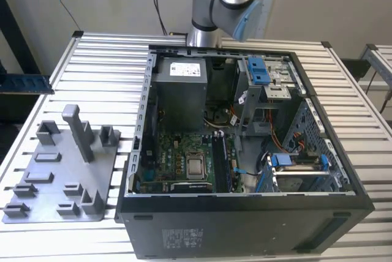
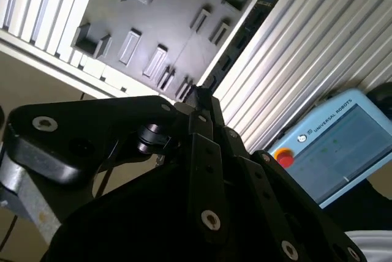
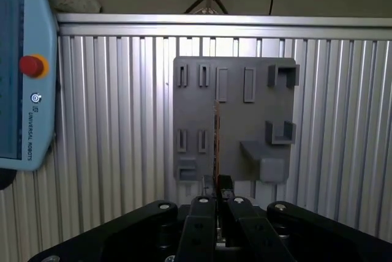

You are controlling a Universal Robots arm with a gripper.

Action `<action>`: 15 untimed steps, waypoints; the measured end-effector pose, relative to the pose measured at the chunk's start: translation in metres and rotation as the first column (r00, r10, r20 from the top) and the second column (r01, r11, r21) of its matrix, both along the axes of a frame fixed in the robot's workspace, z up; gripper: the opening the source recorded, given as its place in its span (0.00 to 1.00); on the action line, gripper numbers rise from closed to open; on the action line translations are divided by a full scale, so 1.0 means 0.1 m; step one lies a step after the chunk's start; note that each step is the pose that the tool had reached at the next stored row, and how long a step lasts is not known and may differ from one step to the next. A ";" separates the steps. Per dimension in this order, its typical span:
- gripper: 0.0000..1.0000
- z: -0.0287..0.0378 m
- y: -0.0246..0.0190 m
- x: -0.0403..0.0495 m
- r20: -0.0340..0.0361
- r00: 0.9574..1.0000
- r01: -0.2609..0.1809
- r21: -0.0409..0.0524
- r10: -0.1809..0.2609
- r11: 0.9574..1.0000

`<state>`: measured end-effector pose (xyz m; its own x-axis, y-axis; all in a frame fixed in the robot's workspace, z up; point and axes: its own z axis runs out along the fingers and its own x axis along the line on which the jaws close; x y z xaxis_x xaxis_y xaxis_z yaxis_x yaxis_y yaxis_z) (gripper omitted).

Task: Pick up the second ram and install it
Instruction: 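Pick up the second ram and move it above second insertion slot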

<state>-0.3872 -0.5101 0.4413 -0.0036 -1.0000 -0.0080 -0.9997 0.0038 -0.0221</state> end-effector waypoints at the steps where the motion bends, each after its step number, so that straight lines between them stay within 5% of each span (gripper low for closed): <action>1: 0.14 0.000 0.001 0.036 0.000 1.000 0.000 0.000 0.000 1.000; 15: 0.14 0.002 0.013 0.522 0.000 1.000 -0.003 0.000 0.003 1.000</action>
<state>-0.3350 -0.5088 0.4415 -0.0009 -1.0000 -0.0079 -0.9998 0.0011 -0.0220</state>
